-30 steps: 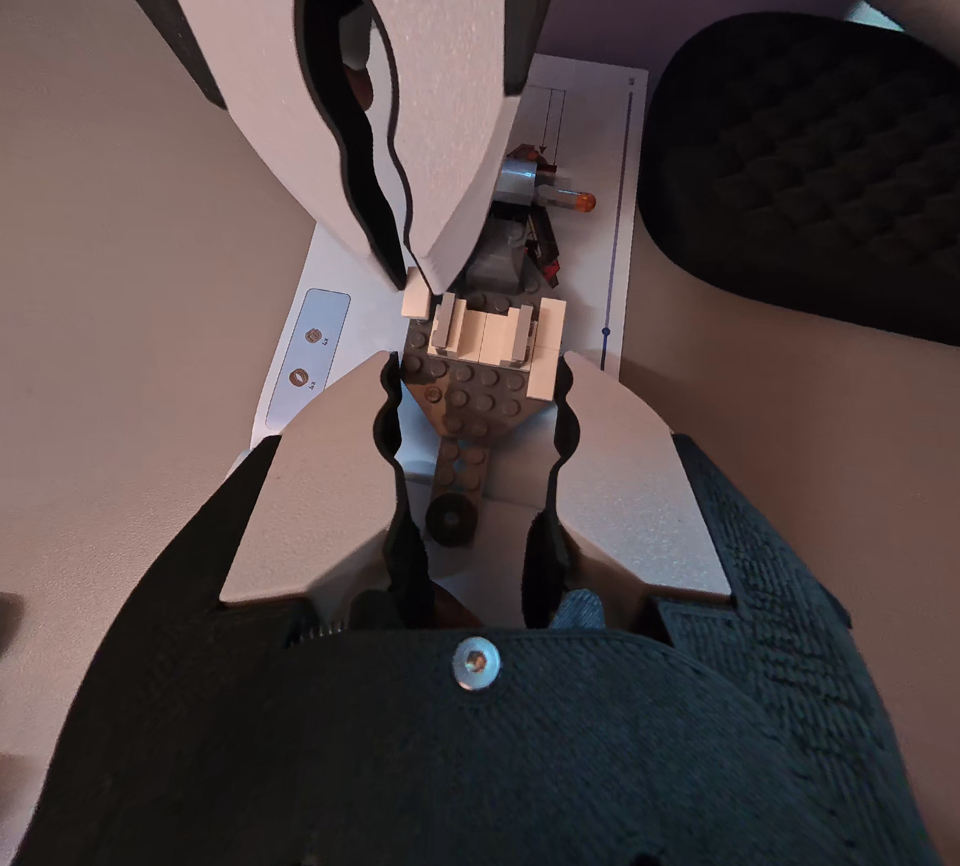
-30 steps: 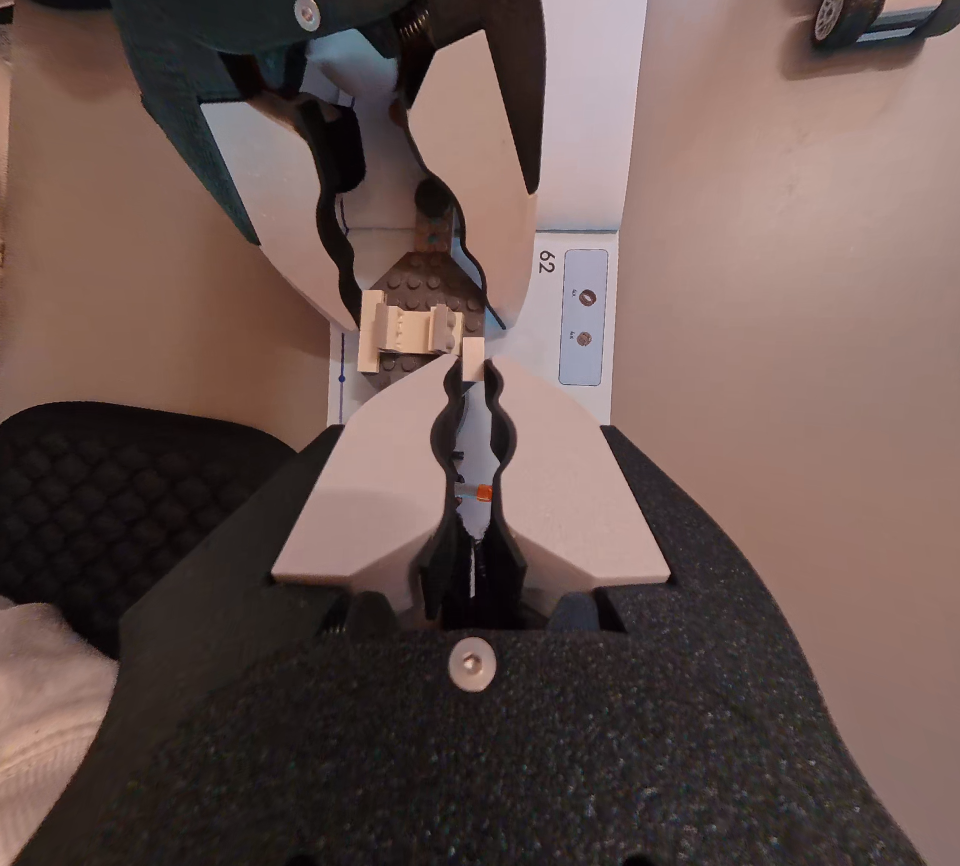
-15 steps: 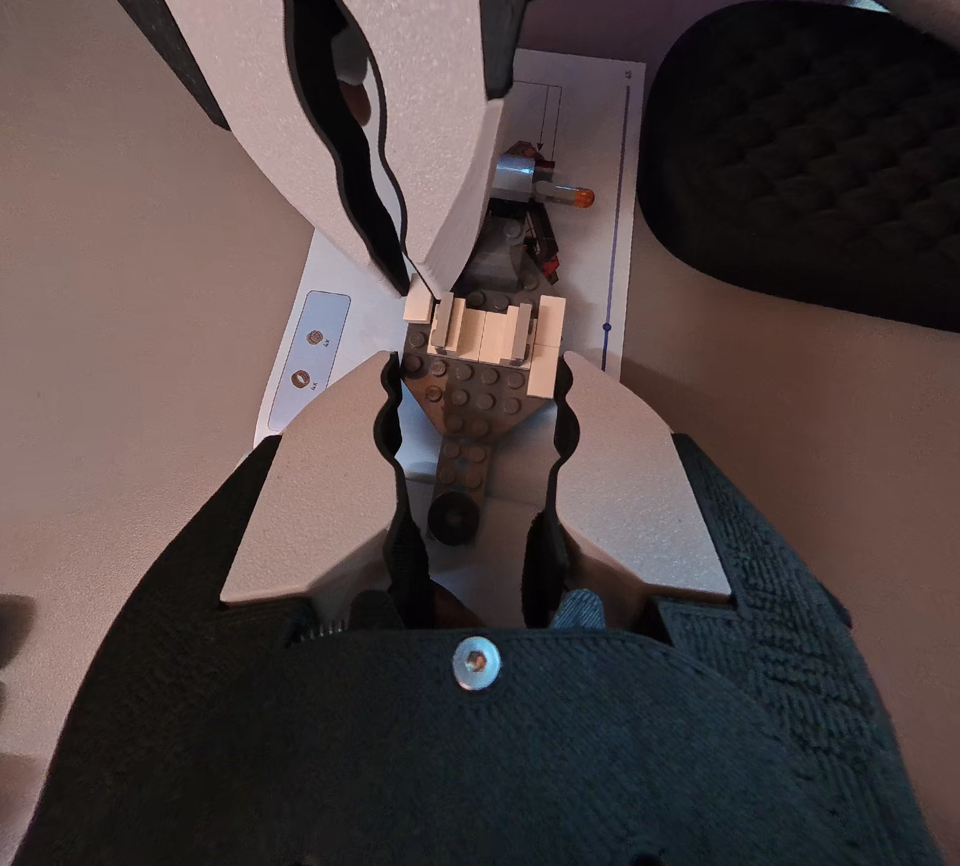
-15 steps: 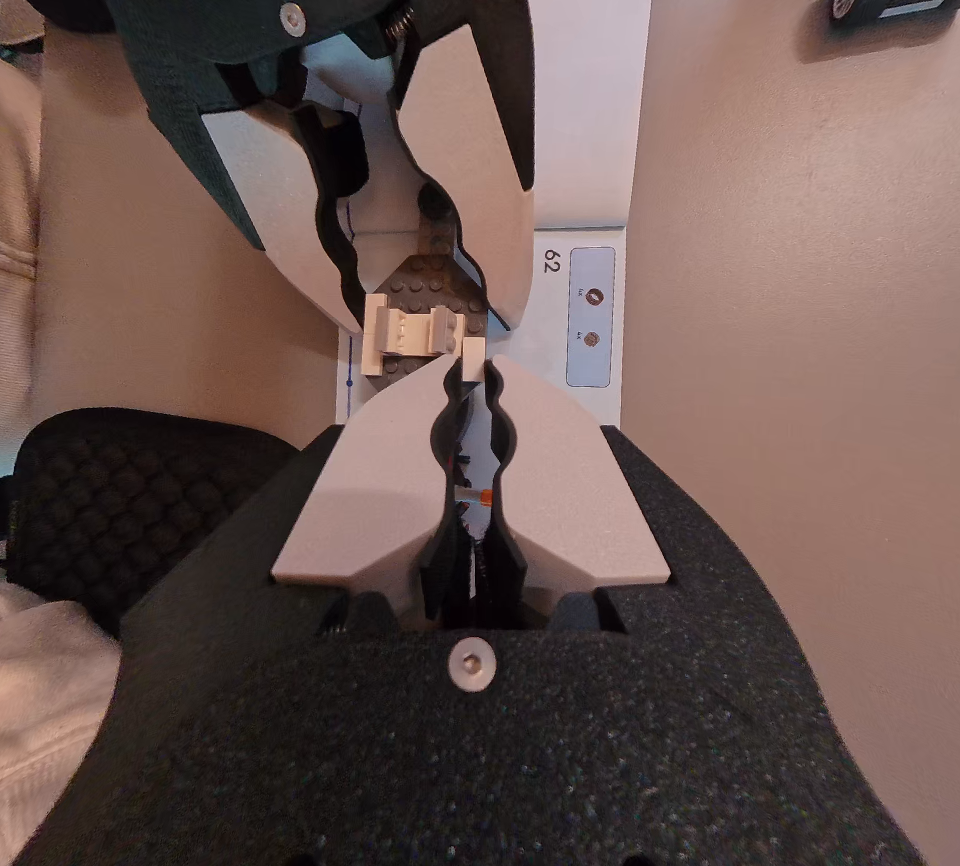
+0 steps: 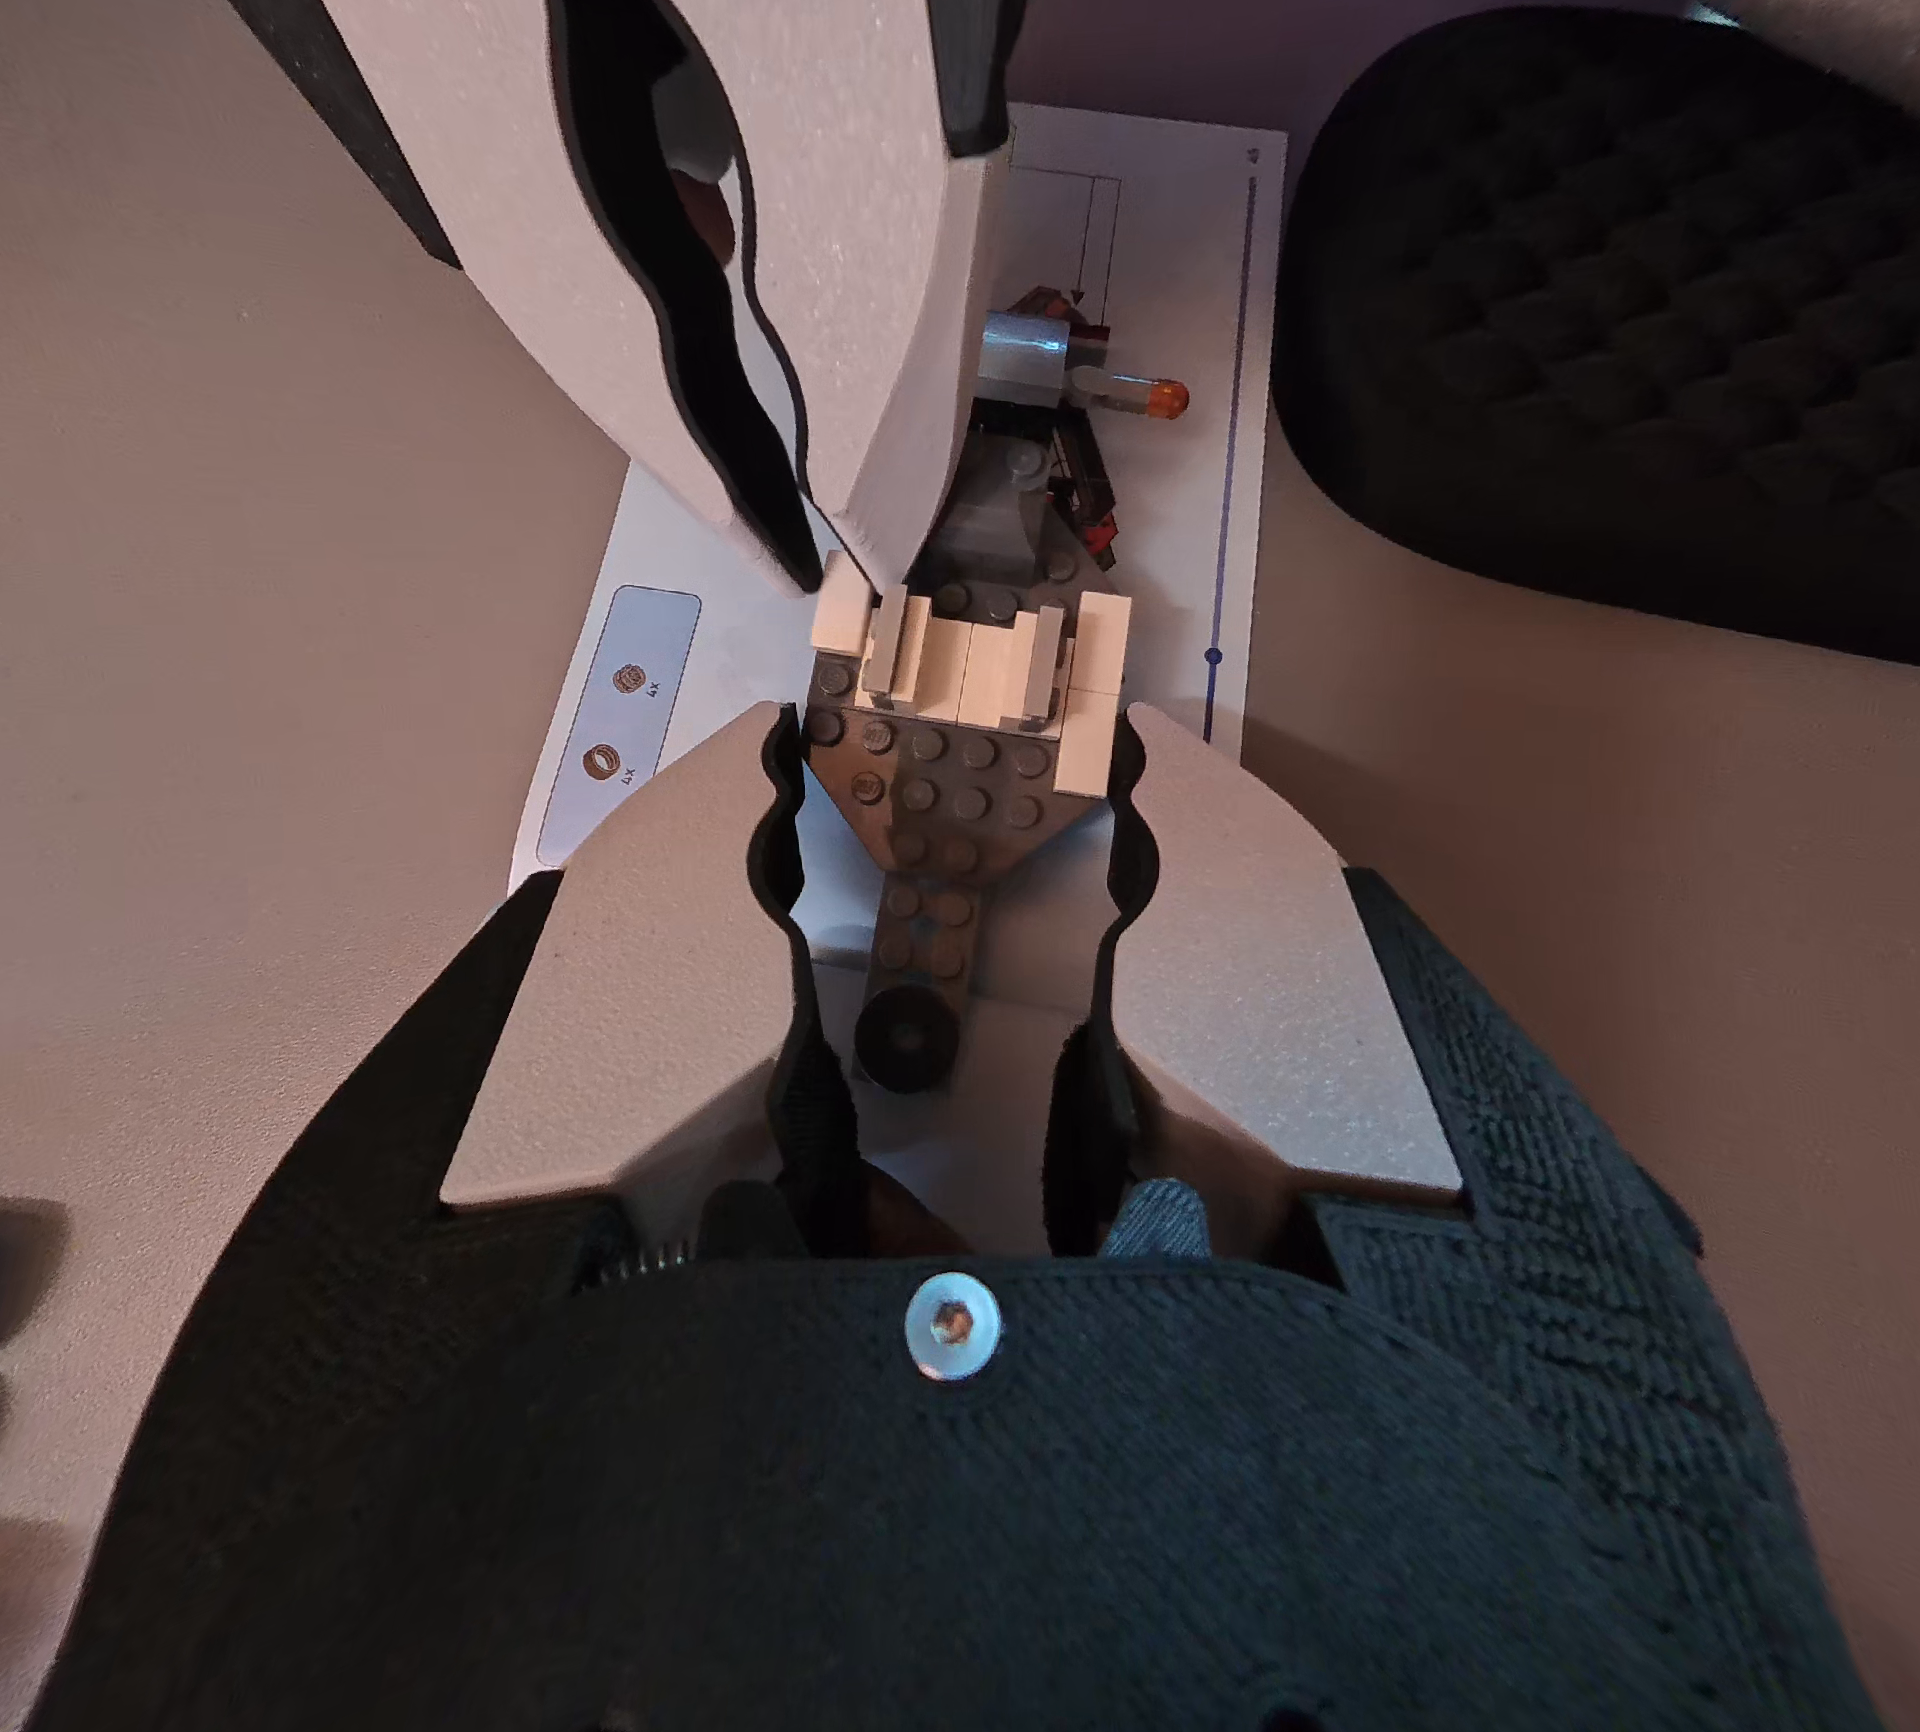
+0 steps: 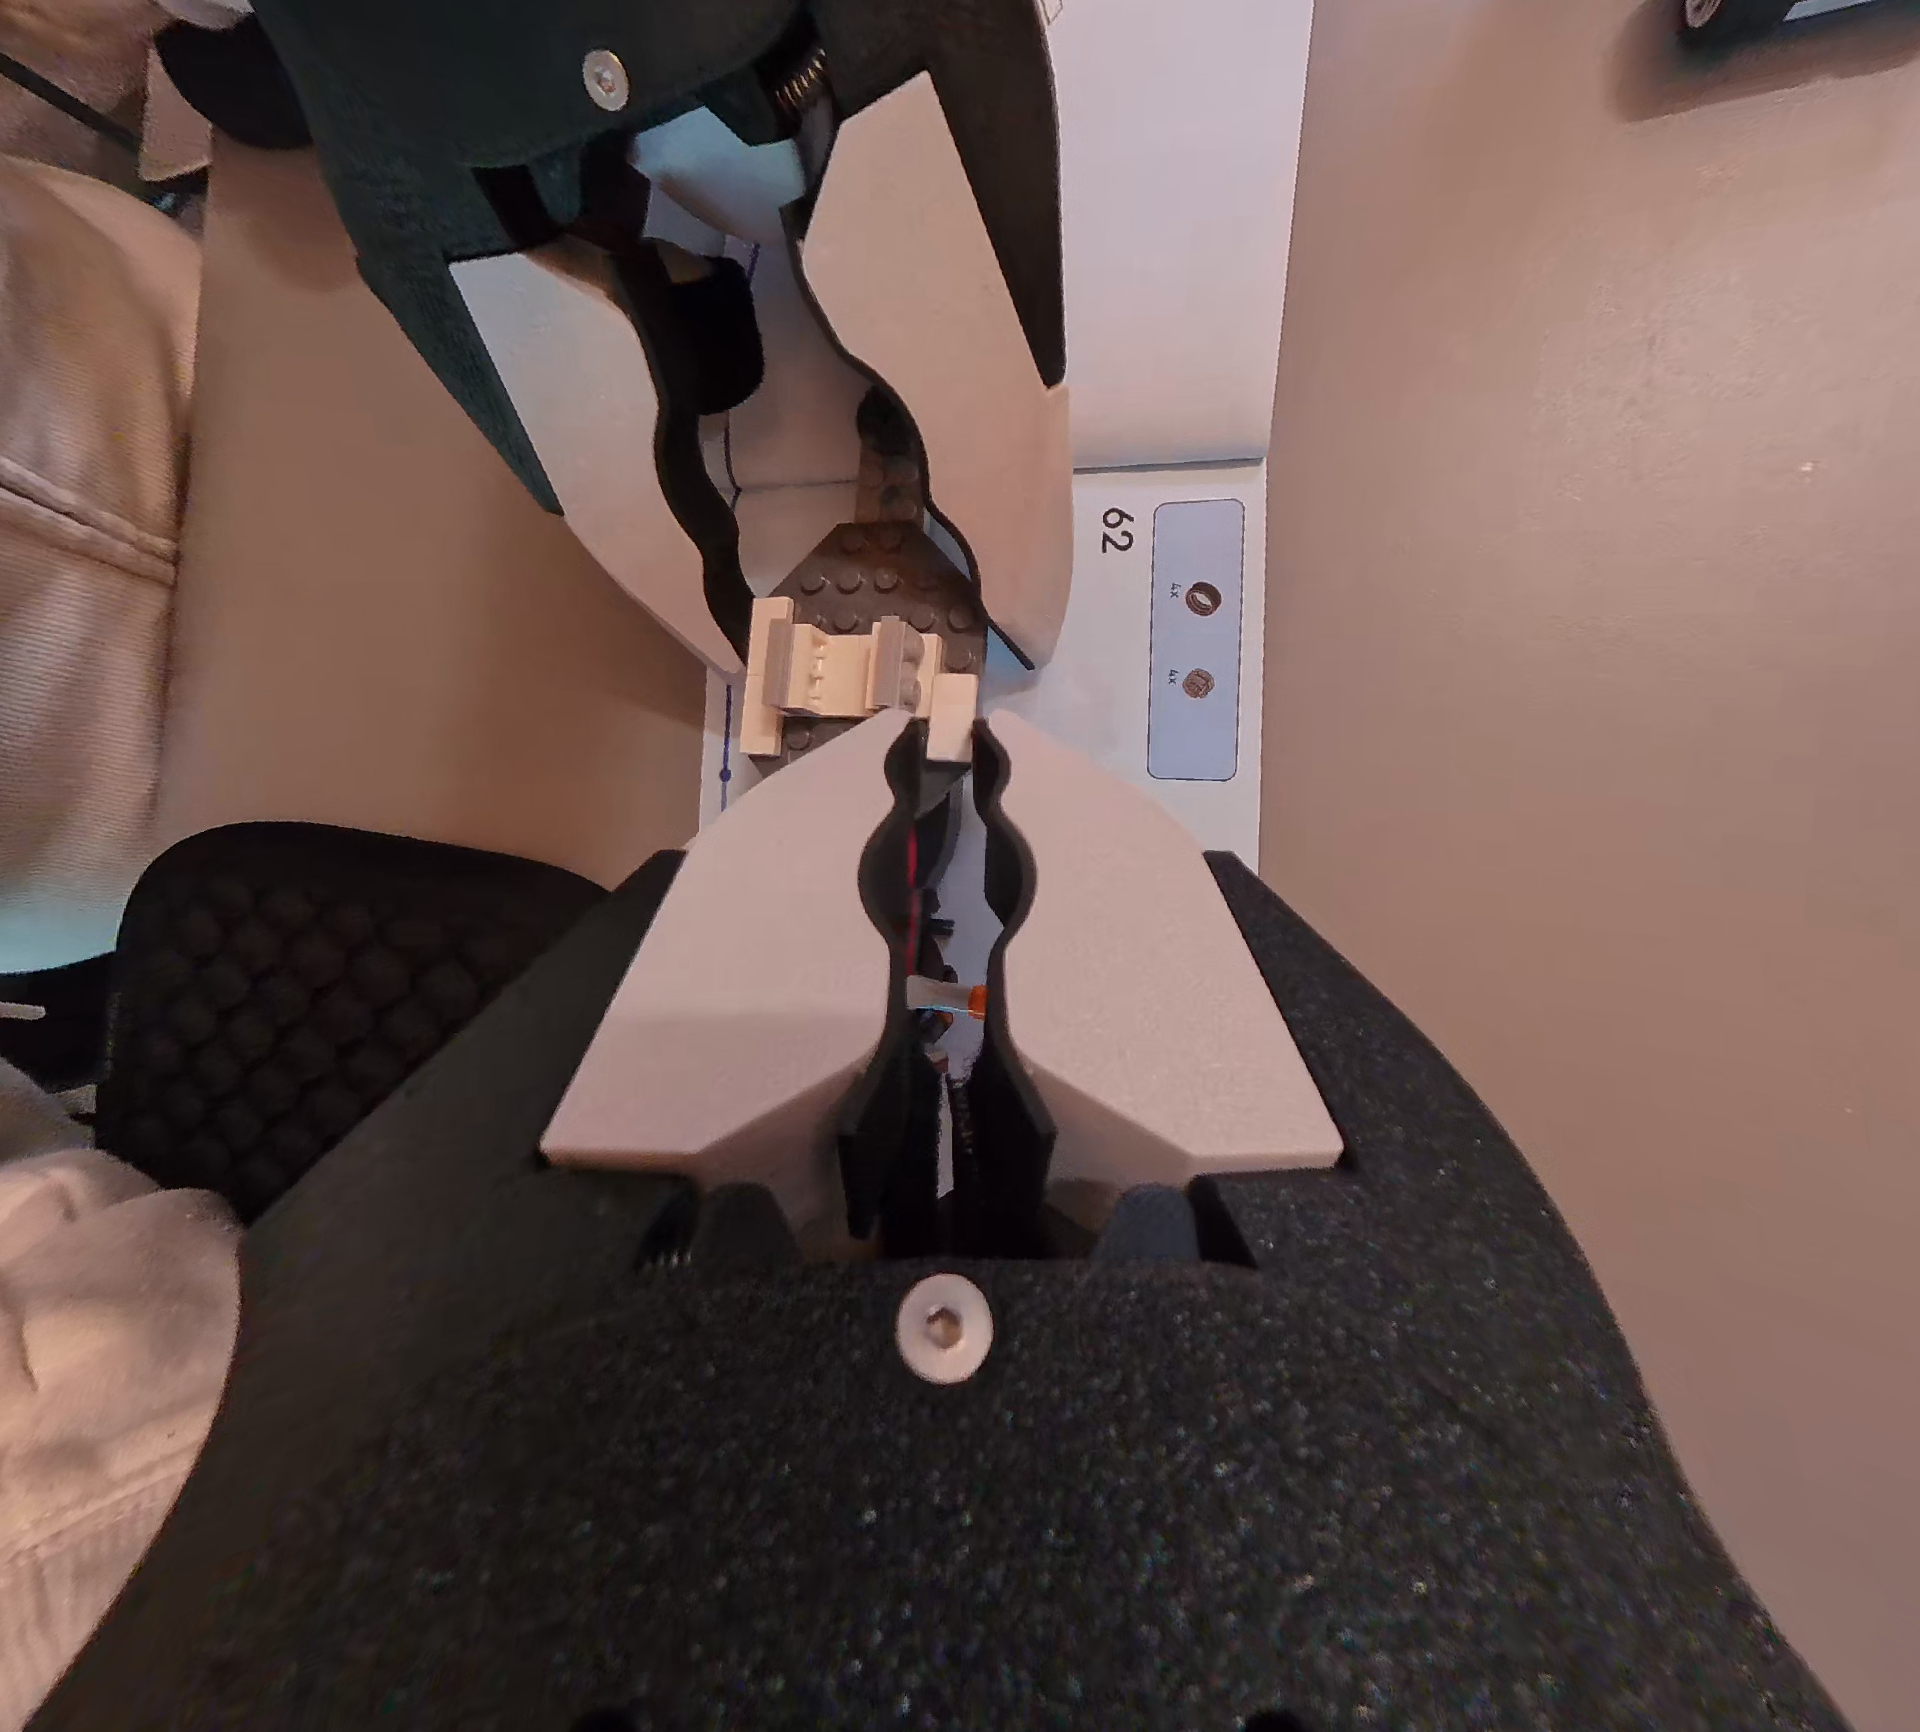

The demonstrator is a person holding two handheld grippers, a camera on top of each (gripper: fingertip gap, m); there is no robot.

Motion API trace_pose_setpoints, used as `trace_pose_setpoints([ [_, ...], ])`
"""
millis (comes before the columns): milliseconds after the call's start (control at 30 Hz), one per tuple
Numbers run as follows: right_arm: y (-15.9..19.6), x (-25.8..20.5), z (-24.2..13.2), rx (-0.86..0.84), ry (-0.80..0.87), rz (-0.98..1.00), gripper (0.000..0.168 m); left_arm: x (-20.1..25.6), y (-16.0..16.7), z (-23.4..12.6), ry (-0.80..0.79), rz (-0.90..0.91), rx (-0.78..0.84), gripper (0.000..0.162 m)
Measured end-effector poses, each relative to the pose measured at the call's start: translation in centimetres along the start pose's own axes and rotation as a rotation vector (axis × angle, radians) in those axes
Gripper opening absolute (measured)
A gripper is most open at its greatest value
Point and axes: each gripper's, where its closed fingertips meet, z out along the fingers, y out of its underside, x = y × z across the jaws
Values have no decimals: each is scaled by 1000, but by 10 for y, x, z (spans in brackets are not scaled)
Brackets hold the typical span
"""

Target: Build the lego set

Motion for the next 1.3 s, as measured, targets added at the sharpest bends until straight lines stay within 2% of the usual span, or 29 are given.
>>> trace_pose_setpoints([
  [867,1,1,-4,20,-18,16,9,-1,-1,0,-41,59,16,57],
  [1100,-2,-1,-7,73,-53,35,11,-2,-1,0,-54,82,18,57],
  [1300,-6,19,-15,146,53,56,8,-1,-1,0,-43,64,17,57],
])
